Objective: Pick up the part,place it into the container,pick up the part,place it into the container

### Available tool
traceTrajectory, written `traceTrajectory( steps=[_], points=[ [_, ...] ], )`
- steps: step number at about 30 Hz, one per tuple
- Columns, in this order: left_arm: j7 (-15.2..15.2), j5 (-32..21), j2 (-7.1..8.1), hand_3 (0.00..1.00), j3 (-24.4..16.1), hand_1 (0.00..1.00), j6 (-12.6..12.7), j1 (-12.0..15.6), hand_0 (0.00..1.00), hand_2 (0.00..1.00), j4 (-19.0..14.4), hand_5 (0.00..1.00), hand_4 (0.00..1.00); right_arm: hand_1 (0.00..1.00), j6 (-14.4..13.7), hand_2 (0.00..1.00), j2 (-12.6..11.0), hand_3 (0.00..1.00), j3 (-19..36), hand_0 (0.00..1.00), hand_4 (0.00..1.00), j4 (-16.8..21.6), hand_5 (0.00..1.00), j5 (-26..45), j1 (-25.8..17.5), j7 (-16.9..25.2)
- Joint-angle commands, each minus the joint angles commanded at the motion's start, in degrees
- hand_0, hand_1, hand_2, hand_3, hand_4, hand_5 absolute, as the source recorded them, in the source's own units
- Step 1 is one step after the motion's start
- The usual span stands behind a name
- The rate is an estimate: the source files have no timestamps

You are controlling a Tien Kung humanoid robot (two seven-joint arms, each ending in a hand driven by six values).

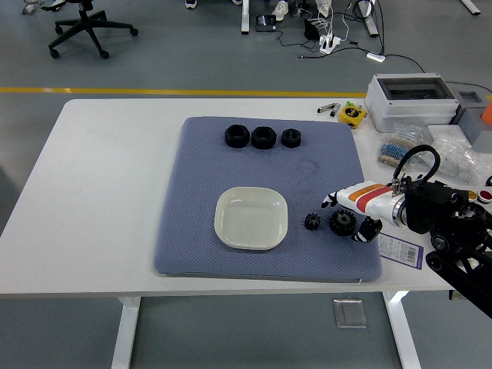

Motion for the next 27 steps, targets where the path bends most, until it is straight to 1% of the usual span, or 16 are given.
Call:
traceTrajectory(
  steps=[3, 4, 9, 10, 15, 16, 21, 22, 24, 27],
  points=[
    [0.07, 0.03, 0.0, 0.626, 0.08, 0.835, 0.01, -0.07, 0.873, 0.86, 0.0, 0.743, 0.573, 0.719, -1.46, 0.774, 0.32, 0.828, -0.67, 0.73, 0.885, -1.46, 0.029, 0.39, 0.31, 0.58],
    [0.08, 0.01, 0.0, 0.626, 0.08, 0.835, 0.01, -0.08, 0.873, 0.859, 0.0, 0.743, 0.573, 0.694, -1.65, 0.747, 0.38, 0.793, -0.77, 0.711, 0.873, -1.86, 0.034, 0.59, 0.34, 0.66],
    [0.07, -0.03, 0.0, 0.626, 0.05, 0.835, 0.07, -0.05, 0.873, 0.859, 0.0, 0.743, 0.573, 0.694, -2.44, 0.747, 0.45, 0.793, -1.05, 0.711, 0.873, -3.56, 0.034, 1.34, 0.26, 1.1],
    [0.08, 0.01, 0.0, 0.626, 0.02, 0.835, 0.08, -0.05, 0.873, 0.858, 0.0, 0.745, 0.573, 0.674, -2.55, 0.724, 0.44, 0.763, -1.07, 0.682, 0.861, -3.73, 0.04, 1.48, 0.23, 1.17],
    [0.06, 0.05, 0.0, 0.626, 0.0, 0.835, 0.09, -0.02, 0.873, 0.858, 0.0, 0.745, 0.573, 0.674, -3.06, 0.724, 0.47, 0.763, -1.12, 0.682, 0.861, -4.63, 0.04, 2.3, 0.02, 1.53],
    [0.06, 0.03, 0.0, 0.626, 0.04, 0.835, 0.09, -0.02, 0.873, 0.857, 0.0, 0.744, 0.573, 0.575, -3.04, 0.607, 0.49, 0.552, -1.06, 0.601, 0.669, -4.73, 0.009, 2.39, -0.02, 1.61],
    [0.09, 0.15, 0.0, 0.626, 0.0, 0.835, 0.13, 0.03, 0.873, 0.857, 0.0, 0.744, 0.573, 0.575, -3.56, 0.607, 0.74, 0.552, -0.89, 0.601, 0.669, -5.1, 0.009, 3.06, -0.15, 1.5],
    [0.11, 0.18, 0.0, 0.625, 0.01, 0.835, 0.13, 0.06, 0.873, 0.858, 0.0, 0.744, 0.573, 0.475, -3.96, 0.503, 0.68, 0.471, -0.99, 0.471, 0.524, -5.03, 0.015, 3.24, -0.2, 1.51],
    [0.16, 0.33, 0.0, 0.625, -0.07, 0.835, 0.14, 0.11, 0.873, 0.858, 0.0, 0.744, 0.573, 0.475, -4.61, 0.503, 0.56, 0.471, -1.22, 0.471, 0.524, -4.92, 0.015, 3.55, -0.24, 1.47],
    [0.26, 0.64, 0.0, 0.625, -0.29, 0.835, 0.16, 0.22, 0.873, 0.858, 0.0, 0.744, 0.573, 0.475, -4.79, 0.503, 0.41, 0.471, -1.5, 0.471, 0.524, -4.98, 0.015, 4.68, -0.26, 0.94]
  ],
)
